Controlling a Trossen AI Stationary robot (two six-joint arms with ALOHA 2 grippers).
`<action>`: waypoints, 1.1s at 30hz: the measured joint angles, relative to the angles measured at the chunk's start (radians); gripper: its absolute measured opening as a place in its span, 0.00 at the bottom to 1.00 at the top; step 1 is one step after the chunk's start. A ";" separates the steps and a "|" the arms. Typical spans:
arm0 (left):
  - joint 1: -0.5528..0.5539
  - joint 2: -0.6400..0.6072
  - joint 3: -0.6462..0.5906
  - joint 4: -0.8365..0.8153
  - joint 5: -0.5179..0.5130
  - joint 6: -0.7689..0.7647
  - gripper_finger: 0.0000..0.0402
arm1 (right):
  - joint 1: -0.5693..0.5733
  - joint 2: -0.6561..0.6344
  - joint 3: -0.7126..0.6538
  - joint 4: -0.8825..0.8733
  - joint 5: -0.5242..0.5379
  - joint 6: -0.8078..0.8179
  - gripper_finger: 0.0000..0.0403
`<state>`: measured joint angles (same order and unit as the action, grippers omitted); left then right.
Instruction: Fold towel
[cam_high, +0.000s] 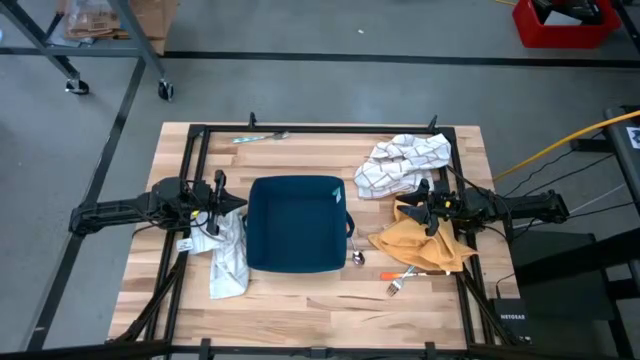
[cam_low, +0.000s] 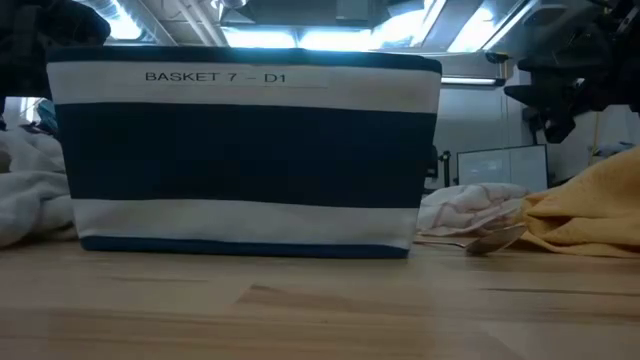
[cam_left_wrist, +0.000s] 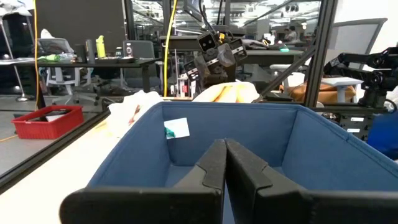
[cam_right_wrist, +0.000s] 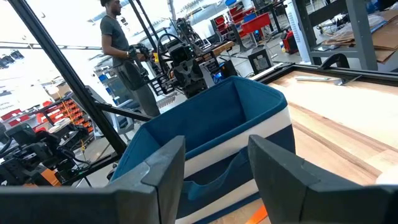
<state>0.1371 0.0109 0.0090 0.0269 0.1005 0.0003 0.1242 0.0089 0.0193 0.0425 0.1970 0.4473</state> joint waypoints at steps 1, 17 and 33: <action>0.000 0.000 0.000 0.000 0.000 0.000 0.00 | 0.000 0.000 0.000 0.000 0.000 0.000 0.45; 0.000 0.000 0.000 0.000 0.000 0.000 0.00 | 0.000 0.000 0.000 0.001 0.000 0.000 0.45; 0.000 0.000 0.000 0.000 0.000 0.000 0.00 | 0.000 0.000 0.000 0.078 0.069 0.037 0.45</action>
<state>0.1371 0.0109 0.0090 0.0269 0.1003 0.0002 0.1241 0.0086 0.0193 0.1202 0.2656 0.4840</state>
